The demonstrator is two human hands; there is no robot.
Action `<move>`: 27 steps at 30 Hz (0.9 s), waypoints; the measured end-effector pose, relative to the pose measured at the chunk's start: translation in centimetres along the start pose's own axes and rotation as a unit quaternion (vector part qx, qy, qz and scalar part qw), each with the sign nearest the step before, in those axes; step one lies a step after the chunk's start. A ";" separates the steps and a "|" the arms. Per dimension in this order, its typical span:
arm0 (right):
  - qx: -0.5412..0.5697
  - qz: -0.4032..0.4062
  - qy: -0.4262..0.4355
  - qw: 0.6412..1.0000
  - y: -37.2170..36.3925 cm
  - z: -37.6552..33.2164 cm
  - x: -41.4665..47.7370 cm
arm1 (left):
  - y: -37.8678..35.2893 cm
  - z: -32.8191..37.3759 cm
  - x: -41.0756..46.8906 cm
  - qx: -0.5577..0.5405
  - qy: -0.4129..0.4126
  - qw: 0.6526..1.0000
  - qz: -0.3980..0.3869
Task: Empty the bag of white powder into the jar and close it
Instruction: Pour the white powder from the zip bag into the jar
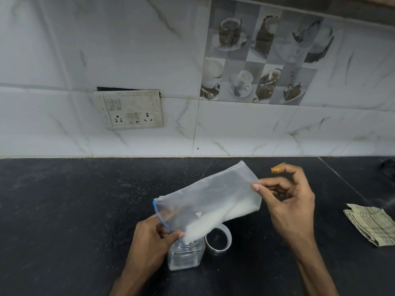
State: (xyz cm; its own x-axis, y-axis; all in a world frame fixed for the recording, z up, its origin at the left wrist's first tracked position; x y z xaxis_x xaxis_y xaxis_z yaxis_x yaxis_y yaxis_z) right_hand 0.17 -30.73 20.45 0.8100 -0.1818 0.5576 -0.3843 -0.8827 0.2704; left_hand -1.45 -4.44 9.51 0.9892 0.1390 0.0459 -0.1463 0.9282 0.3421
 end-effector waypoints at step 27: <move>0.017 0.015 0.007 1.000 0.2 1.0 -0.5 | -0.7 -0.8 0.0 0.014 -0.007 1.000 0.011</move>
State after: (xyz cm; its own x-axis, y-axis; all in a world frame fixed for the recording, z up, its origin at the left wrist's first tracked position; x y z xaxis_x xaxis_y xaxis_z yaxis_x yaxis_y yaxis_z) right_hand 0.16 -31.23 19.49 0.7918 -0.2026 0.5762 -0.3934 -0.8908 0.2273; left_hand -1.37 -4.84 8.54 0.9858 0.1545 0.0663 -0.1681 0.9151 0.3666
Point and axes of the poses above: each hand's wrist, its own x-axis towards the middle knuckle, its own y-axis out of the back of the hand, z = x × y, the point moved 3 cm from there along x, towards the middle knuckle, and after that the axes turned 2 degrees about -x, right-handed, at the moved point
